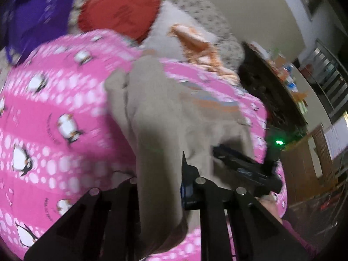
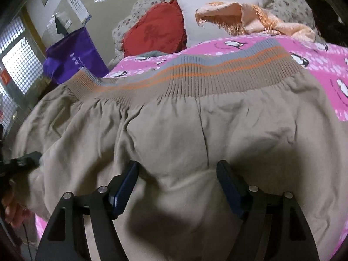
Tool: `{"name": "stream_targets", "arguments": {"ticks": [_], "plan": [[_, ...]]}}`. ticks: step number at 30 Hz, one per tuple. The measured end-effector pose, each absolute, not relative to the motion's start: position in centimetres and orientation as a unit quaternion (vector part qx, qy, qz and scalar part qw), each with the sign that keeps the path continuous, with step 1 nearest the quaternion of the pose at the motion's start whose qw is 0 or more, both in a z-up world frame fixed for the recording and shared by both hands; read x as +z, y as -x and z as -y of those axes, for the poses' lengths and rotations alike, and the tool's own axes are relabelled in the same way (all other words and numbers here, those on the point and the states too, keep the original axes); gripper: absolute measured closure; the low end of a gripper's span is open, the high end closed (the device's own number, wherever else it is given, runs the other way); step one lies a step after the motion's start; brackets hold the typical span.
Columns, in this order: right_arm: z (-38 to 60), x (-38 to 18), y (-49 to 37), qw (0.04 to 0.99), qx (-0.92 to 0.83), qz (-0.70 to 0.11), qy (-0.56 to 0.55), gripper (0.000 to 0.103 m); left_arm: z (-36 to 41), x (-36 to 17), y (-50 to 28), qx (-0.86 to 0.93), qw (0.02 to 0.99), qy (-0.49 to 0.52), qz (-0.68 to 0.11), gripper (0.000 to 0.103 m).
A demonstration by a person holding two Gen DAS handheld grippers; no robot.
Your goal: Fold large clothes
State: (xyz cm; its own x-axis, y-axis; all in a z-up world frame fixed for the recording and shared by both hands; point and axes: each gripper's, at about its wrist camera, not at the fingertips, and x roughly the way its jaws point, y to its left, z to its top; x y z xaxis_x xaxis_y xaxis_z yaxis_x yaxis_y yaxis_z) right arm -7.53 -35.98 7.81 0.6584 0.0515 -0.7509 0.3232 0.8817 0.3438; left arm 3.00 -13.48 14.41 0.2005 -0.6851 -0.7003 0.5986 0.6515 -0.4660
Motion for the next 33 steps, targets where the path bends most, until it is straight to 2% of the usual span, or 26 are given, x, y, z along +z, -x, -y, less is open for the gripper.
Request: {"name": "stream_targets", "arguments": {"ticks": [5,9,12,13,16,19,21,23,28,30,33], "plan": [[38.5,8.7,10.2,0.872,-0.073,-0.379,-0.301,0.028,18.4,18.9,1.4,-0.467,0.764,0.017,-0.445,0.09],[43.0,8.3,14.7,0.843,-0.063,-0.333,-0.419,0.028,23.7,19.9,4.6,-0.504,0.746,-0.017,-0.435,0.09],[46.9,7.0,18.7,0.804,-0.036,-0.259,-0.534,0.026,27.8,18.8,7.6,-0.528,0.73,-0.048,-0.431,0.09],[48.0,6.3,19.8,0.79,-0.025,-0.236,-0.566,0.021,29.2,17.9,8.4,-0.533,0.72,-0.054,-0.442,0.09],[50.0,3.7,21.7,0.748,0.01,-0.188,-0.636,0.019,32.5,14.5,9.7,-0.546,0.675,-0.046,-0.495,0.09],[51.0,1.1,22.7,0.711,0.047,-0.149,-0.686,0.019,32.6,14.1,10.8,-0.562,0.649,-0.033,-0.512,0.079],[51.1,0.2,22.8,0.702,0.061,-0.144,-0.695,0.019,31.7,16.2,12.1,-0.574,0.653,-0.055,-0.49,0.058],[51.2,0.0,22.5,0.708,0.073,-0.144,-0.687,0.015,30.3,18.1,12.6,-0.582,0.66,-0.073,-0.469,0.051],[50.9,1.1,22.0,0.722,0.098,-0.132,-0.672,0.001,25.2,19.5,10.4,-0.549,0.7,-0.048,-0.454,0.042],[50.9,1.9,21.5,0.732,0.099,-0.146,-0.658,0.001,23.4,18.0,8.5,-0.508,0.727,-0.033,-0.46,0.04],[50.2,3.7,20.1,0.761,0.094,-0.196,-0.612,0.0,22.0,13.9,6.8,-0.481,0.717,0.0,-0.505,0.04]]}}
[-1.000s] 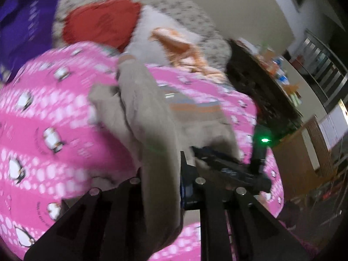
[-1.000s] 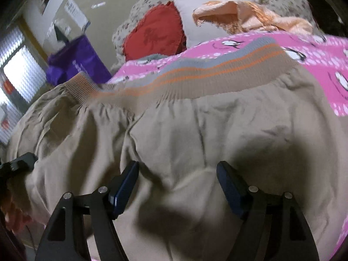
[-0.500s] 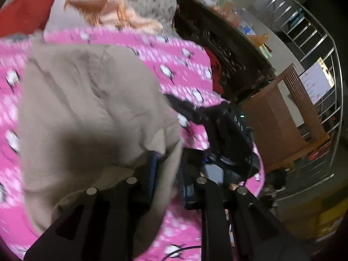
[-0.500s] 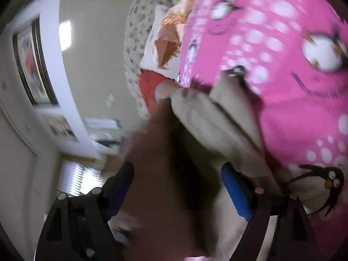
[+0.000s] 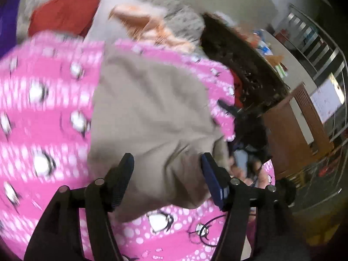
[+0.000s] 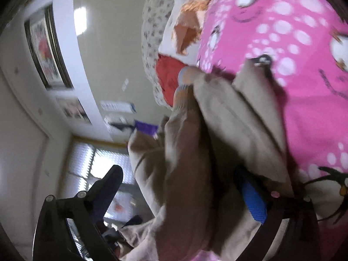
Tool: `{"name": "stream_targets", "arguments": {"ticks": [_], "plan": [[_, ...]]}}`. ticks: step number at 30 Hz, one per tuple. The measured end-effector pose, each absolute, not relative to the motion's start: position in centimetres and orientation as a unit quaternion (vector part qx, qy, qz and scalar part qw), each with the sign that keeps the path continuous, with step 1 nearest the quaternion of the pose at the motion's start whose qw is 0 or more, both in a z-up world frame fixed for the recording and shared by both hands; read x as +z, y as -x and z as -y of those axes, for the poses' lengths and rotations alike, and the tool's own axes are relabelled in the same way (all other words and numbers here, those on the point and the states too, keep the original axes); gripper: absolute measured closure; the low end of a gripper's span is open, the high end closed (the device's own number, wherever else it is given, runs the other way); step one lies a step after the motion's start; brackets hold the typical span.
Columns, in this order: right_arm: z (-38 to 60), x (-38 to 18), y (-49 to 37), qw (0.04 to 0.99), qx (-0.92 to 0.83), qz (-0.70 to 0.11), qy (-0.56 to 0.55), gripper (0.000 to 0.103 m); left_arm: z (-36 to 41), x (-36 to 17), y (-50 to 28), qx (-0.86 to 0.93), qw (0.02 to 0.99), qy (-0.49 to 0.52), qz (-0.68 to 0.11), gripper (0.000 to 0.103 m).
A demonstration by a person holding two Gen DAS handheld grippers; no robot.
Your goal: Fold large clothes
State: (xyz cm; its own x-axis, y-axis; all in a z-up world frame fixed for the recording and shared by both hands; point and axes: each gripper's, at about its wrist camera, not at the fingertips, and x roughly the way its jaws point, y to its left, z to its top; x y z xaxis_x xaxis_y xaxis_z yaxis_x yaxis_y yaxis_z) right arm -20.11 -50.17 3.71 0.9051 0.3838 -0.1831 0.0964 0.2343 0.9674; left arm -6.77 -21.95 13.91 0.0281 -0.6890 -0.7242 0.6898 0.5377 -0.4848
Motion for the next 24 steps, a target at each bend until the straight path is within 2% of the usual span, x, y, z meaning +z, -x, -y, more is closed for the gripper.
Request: {"name": "stream_targets", "arguments": {"ticks": [4,7,9,10,11,12,14,20,24], "plan": [[49.2,6.5,17.7,0.798,0.077,-0.267,-0.535,0.001,23.1,10.8,8.6,-0.497,0.693,0.004,-0.522,0.04],[48.3,7.5,15.4,0.814,0.06,-0.318,-0.483,0.001,24.9,8.6,10.3,-0.492,0.688,-0.033,-0.532,0.04],[47.6,7.8,14.4,0.825,0.042,-0.344,-0.446,0.007,25.6,8.1,11.0,-0.487,0.697,-0.052,-0.524,0.039],[46.8,8.3,13.8,0.842,0.023,-0.354,-0.406,0.034,25.8,8.1,11.2,-0.484,0.702,-0.056,-0.52,0.039],[46.2,8.6,13.8,0.853,0.006,-0.36,-0.378,0.075,25.8,8.2,11.2,-0.481,0.705,-0.056,-0.518,0.039],[45.8,8.9,13.6,0.861,-0.008,-0.367,-0.351,0.083,25.8,8.3,11.3,-0.477,0.707,-0.055,-0.518,0.038],[45.3,9.6,13.8,0.877,-0.013,-0.355,-0.324,0.089,25.8,9.0,11.7,-0.473,0.715,-0.066,-0.511,0.038],[46.1,13.1,16.0,0.913,-0.075,-0.312,-0.252,0.093,23.9,12.2,12.5,-0.479,0.74,-0.09,-0.464,0.037],[48.6,9.7,14.8,0.888,-0.131,-0.354,-0.261,0.093,23.0,13.2,11.6,-0.45,0.769,-0.097,-0.444,0.036]]}}
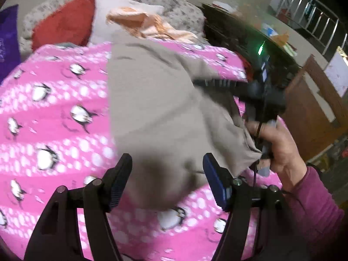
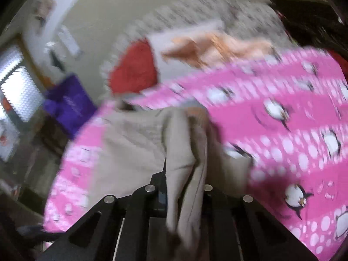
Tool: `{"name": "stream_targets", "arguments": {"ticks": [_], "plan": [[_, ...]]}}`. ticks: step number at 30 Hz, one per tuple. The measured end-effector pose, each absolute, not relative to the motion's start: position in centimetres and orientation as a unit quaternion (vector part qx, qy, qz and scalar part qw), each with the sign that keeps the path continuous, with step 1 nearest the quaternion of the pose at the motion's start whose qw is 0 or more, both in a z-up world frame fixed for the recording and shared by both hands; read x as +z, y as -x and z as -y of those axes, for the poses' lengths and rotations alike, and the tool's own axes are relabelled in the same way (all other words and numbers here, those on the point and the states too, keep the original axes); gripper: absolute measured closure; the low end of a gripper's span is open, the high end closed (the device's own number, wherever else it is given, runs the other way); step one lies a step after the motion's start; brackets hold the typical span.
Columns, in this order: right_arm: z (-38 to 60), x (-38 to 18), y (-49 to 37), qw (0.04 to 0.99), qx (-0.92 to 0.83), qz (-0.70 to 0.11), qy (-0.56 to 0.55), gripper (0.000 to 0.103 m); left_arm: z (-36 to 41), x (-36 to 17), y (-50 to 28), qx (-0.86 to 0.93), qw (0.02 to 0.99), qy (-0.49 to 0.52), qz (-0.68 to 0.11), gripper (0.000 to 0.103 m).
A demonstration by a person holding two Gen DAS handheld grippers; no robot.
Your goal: Fold large clothes
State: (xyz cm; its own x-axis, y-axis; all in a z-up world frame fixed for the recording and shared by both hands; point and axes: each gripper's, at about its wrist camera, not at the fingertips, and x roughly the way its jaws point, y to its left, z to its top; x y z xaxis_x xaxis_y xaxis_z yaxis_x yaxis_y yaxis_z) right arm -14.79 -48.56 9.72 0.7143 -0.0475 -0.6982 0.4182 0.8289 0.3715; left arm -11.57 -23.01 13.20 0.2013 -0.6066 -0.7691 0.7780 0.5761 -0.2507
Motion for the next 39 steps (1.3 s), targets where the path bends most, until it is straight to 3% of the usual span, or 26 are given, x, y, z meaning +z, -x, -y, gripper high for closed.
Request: {"name": "stream_targets", "arguments": {"ticks": [3,5,9,11,12,17,21,22,23,24,27,29,32,36,37,39], "plan": [[49.3,8.0,15.5,0.879,-0.132,-0.361,-0.283,0.089,23.0,12.7,10.2,-0.429,0.777,-0.099,-0.45,0.036],[49.6,8.8,16.4,0.875,-0.13,-0.35,-0.309,0.064,23.2,12.2,9.3,-0.418,0.781,-0.093,-0.454,0.036],[49.5,12.0,19.3,0.869,-0.115,-0.346,-0.336,0.06,24.0,10.9,8.9,-0.412,0.777,-0.095,-0.467,0.036],[48.0,13.6,20.5,0.875,-0.102,-0.354,-0.314,0.047,24.4,10.6,9.1,-0.413,0.776,-0.1,-0.466,0.036],[46.8,14.4,21.2,0.88,-0.094,-0.361,-0.294,0.046,24.5,10.4,9.0,-0.412,0.777,-0.102,-0.465,0.036],[42.7,15.1,22.6,0.881,-0.042,-0.384,-0.272,0.047,24.5,9.8,9.2,-0.405,0.781,-0.104,-0.464,0.036],[41.6,12.5,21.9,0.858,-0.094,-0.43,-0.267,0.047,24.5,9.8,9.1,-0.398,0.782,-0.098,-0.469,0.035],[41.8,11.8,21.8,0.854,-0.093,-0.431,-0.276,0.056,24.5,9.9,9.1,-0.396,0.783,-0.099,-0.47,0.035],[42.0,11.1,22.0,0.851,-0.081,-0.431,-0.291,0.088,24.5,10.0,9.2,-0.394,0.784,-0.101,-0.469,0.035],[42.1,10.8,22.4,0.851,-0.07,-0.427,-0.299,0.095,24.5,10.2,9.3,-0.393,0.786,-0.105,-0.465,0.035],[42.4,11.2,24.5,0.868,-0.092,-0.396,-0.285,0.096,24.4,10.6,9.5,-0.393,0.794,-0.104,-0.452,0.027],[42.9,9.7,25.3,0.862,-0.138,-0.412,-0.262,0.103,24.8,10.4,9.3,-0.392,0.794,-0.101,-0.453,0.026],[44.7,6.3,26.6,0.832,-0.149,-0.437,-0.308,0.103,25.7,9.9,9.2,-0.392,0.79,-0.104,-0.46,0.026],[45.6,10.2,28.9,0.857,-0.142,-0.356,-0.345,0.094,26.5,9.4,9.3,-0.392,0.791,-0.114,-0.456,0.025],[45.6,11.6,28.7,0.866,-0.14,-0.34,-0.338,0.088,26.6,9.3,9.2,-0.391,0.791,-0.11,-0.457,0.024],[45.7,13.4,27.5,0.879,-0.126,-0.324,-0.327,0.066,26.7,9.2,9.1,-0.39,0.792,-0.103,-0.459,0.022]]}}
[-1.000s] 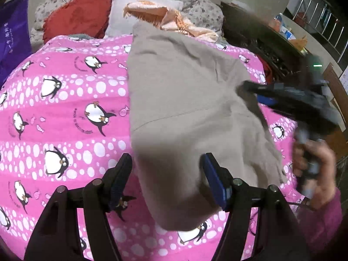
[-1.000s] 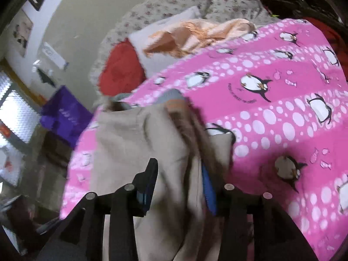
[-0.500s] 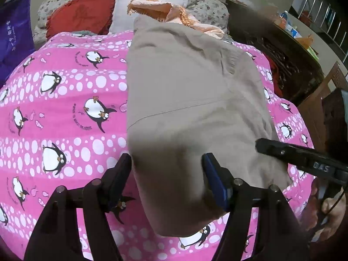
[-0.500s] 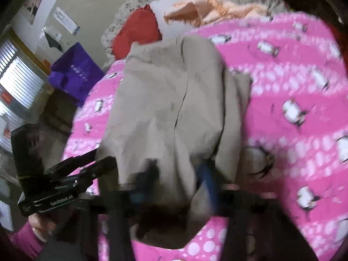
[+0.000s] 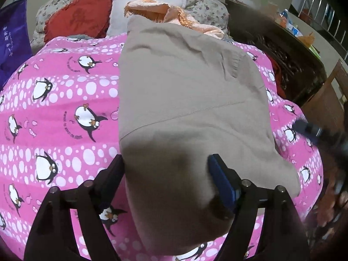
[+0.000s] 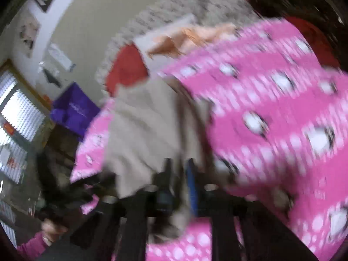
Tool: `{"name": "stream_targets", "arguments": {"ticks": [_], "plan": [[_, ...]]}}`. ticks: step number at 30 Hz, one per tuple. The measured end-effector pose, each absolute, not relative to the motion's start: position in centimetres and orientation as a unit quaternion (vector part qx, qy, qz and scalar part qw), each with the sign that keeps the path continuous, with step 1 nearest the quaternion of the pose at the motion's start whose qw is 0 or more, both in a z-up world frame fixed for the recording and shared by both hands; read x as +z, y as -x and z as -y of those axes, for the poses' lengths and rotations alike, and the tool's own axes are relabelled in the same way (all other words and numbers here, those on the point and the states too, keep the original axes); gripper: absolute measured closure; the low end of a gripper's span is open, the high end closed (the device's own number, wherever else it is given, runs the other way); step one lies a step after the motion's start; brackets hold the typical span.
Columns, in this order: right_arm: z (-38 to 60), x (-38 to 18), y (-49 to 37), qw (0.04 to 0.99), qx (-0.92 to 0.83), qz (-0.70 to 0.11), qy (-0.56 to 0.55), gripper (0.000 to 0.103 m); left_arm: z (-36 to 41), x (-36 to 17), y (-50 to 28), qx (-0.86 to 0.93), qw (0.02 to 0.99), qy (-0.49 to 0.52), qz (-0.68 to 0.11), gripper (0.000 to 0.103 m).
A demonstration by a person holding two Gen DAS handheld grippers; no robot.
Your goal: Fold large clothes
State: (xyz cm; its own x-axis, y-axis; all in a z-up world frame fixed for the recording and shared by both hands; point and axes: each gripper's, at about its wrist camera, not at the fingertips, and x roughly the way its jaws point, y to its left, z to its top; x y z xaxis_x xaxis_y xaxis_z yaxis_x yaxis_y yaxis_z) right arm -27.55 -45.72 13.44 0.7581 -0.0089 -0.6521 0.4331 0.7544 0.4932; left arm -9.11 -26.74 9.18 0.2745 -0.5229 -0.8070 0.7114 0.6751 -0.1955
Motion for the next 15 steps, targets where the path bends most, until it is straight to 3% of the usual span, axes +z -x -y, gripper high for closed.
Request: {"name": "stream_targets", "arguments": {"ticks": [1,5,9,13,15], "plan": [[45.7,14.3,26.5,0.884,-0.126,-0.321,-0.316,0.06,26.7,9.1,9.1,-0.389,0.792,-0.1,-0.46,0.021],[45.4,15.4,20.3,0.898,-0.079,-0.323,-0.289,0.064,27.0,8.7,9.3,-0.385,0.793,-0.098,-0.461,0.02],[46.7,13.0,14.1,0.88,-0.061,-0.351,-0.315,0.066,27.3,8.5,9.3,-0.384,0.791,-0.102,-0.465,0.02],[49.0,10.1,12.2,0.871,-0.18,-0.364,-0.276,0.103,27.5,7.9,9.2,-0.392,0.782,-0.094,-0.475,0.02],[50.4,8.0,12.2,0.859,-0.194,-0.363,-0.304,0.103,27.8,7.5,9.3,-0.395,0.777,-0.099,-0.479,0.02]]}}
